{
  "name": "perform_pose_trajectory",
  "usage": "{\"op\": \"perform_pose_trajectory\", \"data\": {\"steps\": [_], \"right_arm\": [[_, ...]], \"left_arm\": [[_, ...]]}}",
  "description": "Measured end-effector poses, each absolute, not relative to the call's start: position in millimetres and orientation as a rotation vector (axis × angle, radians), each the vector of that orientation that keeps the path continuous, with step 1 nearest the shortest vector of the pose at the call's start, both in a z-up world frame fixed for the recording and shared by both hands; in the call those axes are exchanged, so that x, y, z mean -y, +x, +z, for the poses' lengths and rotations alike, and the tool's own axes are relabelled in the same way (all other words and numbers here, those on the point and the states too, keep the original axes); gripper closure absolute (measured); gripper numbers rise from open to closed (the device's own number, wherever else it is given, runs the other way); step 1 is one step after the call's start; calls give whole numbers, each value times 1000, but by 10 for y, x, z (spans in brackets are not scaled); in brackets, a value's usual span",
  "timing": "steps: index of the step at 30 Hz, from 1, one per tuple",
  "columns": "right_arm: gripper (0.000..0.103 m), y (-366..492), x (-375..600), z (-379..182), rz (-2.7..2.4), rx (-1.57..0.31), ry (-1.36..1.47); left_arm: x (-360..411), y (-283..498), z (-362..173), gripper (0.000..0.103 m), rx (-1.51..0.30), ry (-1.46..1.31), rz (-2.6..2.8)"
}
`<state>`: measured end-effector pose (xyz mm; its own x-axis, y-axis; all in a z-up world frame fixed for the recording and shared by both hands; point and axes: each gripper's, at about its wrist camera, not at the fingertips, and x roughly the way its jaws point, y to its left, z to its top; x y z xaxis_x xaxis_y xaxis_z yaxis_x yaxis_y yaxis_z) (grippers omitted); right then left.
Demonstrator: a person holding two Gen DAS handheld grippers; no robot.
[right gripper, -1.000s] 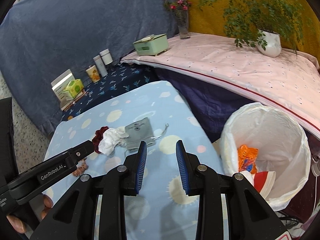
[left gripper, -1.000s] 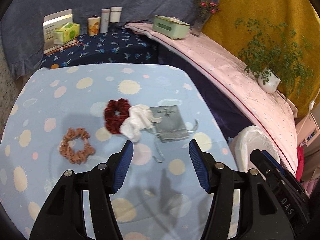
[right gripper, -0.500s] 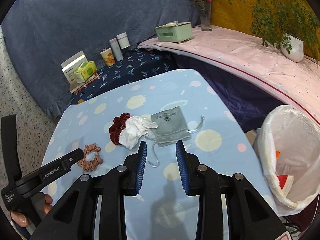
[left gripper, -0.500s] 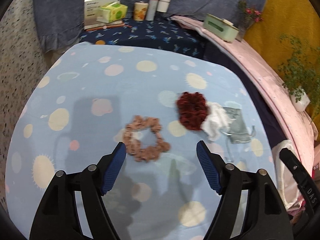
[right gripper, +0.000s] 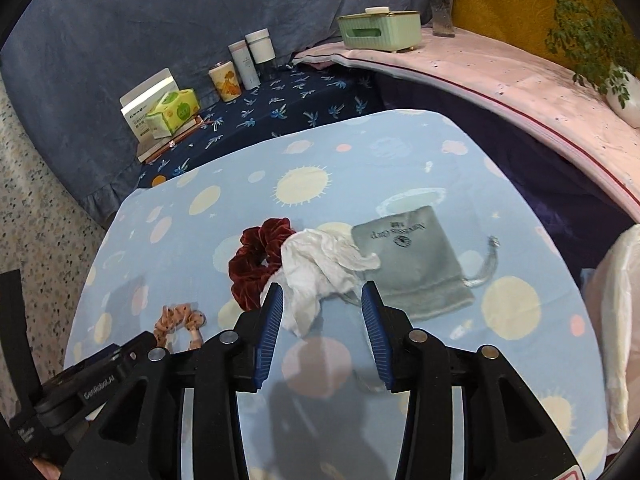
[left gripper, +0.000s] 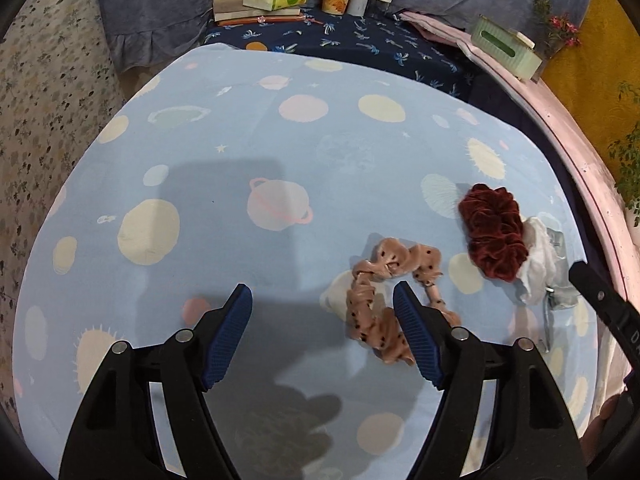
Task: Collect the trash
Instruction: 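Grasp the pink scrunchie with the left tool while the right tool grasps a white tissue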
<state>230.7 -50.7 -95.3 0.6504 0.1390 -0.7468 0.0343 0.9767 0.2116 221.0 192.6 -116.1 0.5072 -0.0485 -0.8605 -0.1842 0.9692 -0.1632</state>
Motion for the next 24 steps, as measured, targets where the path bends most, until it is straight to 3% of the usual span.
{"op": "perform_pose_trajectory", "data": {"steps": [8, 11, 17, 21, 24], "right_arm": [[61, 2636, 412, -1191, 56, -897, 213], [63, 2682, 419, -1294, 58, -917, 225], [73, 2666, 402, -1396, 62, -914, 220], [79, 2653, 397, -1414, 61, -909, 217], [83, 2627, 401, -1390, 67, -910, 223]], "left_arm": [[-1849, 2309, -1225, 35, -1031, -196, 59], [-1809, 2329, -1243, 42, -1023, -171, 65], [-1719, 2356, -1260, 64, -1005, -133, 57], [-1708, 2402, -1253, 92, -1007, -146, 45], [-1695, 2418, -1234, 94, -1017, -165, 21]]}}
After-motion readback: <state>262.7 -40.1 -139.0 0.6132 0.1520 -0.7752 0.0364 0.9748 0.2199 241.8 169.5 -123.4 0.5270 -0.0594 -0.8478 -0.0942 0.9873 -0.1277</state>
